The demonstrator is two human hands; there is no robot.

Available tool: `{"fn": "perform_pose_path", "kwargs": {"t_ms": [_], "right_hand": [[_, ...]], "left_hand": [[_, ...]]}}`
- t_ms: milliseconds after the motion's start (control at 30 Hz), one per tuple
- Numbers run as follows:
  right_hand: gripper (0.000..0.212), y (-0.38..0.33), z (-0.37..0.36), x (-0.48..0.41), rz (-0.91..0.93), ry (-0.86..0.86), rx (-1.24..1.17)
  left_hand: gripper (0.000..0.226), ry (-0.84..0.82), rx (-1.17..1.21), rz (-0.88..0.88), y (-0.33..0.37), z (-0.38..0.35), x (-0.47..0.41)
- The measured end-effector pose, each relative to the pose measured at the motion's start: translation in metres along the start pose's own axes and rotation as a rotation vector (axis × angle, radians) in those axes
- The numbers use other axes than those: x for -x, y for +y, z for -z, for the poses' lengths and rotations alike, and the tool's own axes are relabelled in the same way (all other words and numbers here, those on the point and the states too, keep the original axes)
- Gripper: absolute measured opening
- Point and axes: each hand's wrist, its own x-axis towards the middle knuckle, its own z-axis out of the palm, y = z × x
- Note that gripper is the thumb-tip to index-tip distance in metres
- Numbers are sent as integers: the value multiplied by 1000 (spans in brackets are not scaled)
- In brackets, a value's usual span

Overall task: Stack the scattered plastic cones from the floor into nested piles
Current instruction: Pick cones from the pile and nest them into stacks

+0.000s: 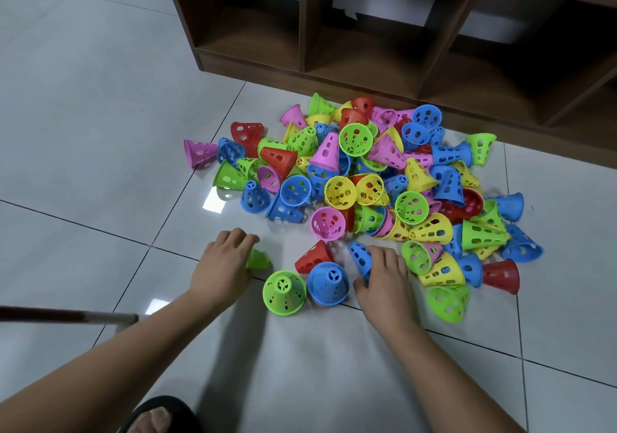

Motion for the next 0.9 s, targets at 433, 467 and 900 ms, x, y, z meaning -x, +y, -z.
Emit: {"fn": "perform_pose_path", "kwargs": {"t_ms": [433, 467, 900], "right_hand": [[41, -20, 39, 25, -226, 163, -561], [40, -26, 48, 27, -230, 190, -629], [42, -78, 94, 64, -12, 346, -942]], "left_hand": [[35, 209, 520, 187, 41, 68, 26], [34, 221, 563, 180, 47, 76, 31], [41, 297, 848, 43, 91, 93, 76]]}}
